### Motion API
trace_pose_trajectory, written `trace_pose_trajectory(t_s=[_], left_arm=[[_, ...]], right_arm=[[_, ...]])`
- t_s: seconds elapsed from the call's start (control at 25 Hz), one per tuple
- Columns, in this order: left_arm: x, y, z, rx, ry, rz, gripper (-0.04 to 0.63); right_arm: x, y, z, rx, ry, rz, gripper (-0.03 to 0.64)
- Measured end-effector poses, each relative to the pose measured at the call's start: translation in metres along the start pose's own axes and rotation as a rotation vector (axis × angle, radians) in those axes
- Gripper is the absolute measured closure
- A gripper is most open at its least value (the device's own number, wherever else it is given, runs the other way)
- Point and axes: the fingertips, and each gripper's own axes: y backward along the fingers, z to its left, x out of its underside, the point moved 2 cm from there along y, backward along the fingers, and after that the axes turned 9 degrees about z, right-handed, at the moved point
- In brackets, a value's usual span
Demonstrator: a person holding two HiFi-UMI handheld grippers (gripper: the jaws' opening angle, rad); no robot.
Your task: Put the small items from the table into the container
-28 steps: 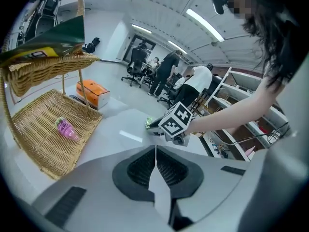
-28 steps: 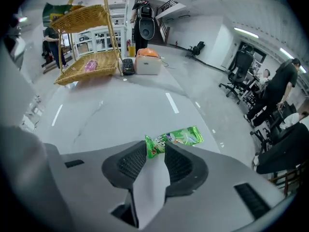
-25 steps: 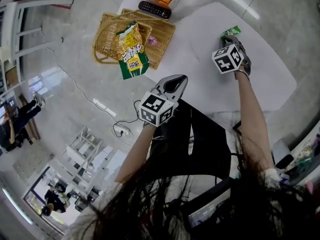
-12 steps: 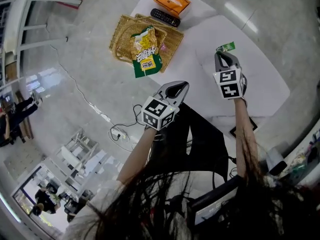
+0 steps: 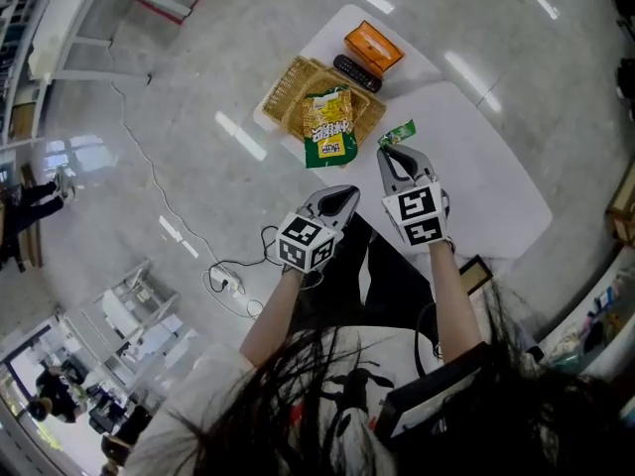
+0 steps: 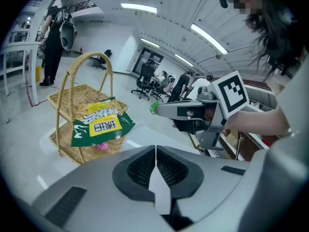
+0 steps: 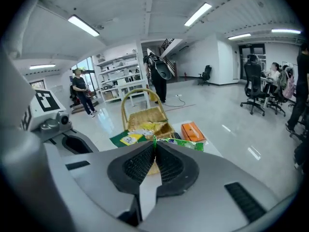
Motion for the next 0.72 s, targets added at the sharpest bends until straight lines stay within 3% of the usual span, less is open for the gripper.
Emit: trace_pose_trajectory(t_s=[0.32,0.56,0.72], left_arm=[[-0.018,0.061,0.04,-0.066,0.036,-0.067,0.589],[-0.024,0.098,0.069,-0.109,0.053,-0.098,0.589],[-0.02,0.122,0.082,-0.128,0.07,-0.108,0.589]], right_arm=[[-0.064,-0.024,0.059,-0.112,0.096,0.004,0.592],[-0.081,-0.069,0.071,-0.116,0.216,0.067,0.592],[-0.081,-0.089,0.071,-0.094,0.212,0.119,0.592]])
